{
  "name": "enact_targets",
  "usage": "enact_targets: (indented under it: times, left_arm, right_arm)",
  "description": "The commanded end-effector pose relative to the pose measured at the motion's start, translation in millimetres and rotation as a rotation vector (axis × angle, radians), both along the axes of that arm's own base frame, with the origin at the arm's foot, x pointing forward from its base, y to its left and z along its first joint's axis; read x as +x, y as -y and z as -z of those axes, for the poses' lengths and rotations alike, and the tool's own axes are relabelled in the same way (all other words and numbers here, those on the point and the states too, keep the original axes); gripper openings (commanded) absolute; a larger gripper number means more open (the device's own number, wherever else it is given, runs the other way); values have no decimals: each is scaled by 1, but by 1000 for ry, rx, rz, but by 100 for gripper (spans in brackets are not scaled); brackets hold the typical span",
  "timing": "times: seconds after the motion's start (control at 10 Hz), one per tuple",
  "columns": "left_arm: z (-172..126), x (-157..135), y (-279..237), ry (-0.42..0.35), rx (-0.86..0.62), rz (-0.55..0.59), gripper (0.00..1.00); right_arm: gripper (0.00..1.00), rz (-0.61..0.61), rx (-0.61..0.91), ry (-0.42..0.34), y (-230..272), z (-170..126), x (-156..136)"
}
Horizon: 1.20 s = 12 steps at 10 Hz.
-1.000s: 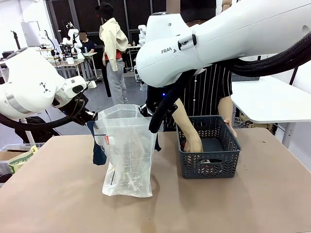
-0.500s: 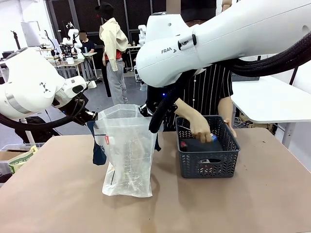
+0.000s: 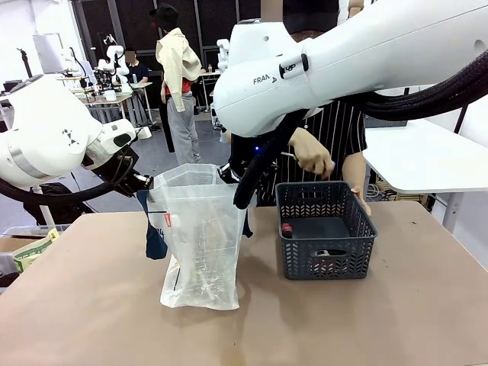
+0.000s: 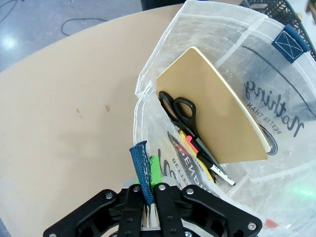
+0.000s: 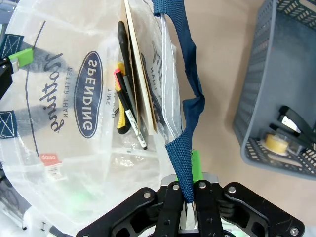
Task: Transfer purchased items from the store into the shopping bag.
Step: Move the Reusable shopping bag to the right side of the table.
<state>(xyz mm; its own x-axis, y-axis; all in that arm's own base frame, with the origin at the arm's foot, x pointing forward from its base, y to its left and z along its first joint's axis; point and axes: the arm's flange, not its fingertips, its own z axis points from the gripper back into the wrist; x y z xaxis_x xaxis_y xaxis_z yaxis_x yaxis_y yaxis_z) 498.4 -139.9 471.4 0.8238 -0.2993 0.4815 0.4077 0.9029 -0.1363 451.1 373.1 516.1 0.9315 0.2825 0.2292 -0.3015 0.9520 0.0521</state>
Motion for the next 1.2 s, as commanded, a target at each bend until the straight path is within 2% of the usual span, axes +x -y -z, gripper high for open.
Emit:
enact_targets:
  times: [0.0,1.1]
  left_arm:
    - [-2,3,-2,-5,2,-1,0]
    - [-2,3,-2,-5,2,-1,0]
  right_arm:
    - [0,3,0,3,2,-2,-1]
    - [0,3,0,3,2,-2,-1]
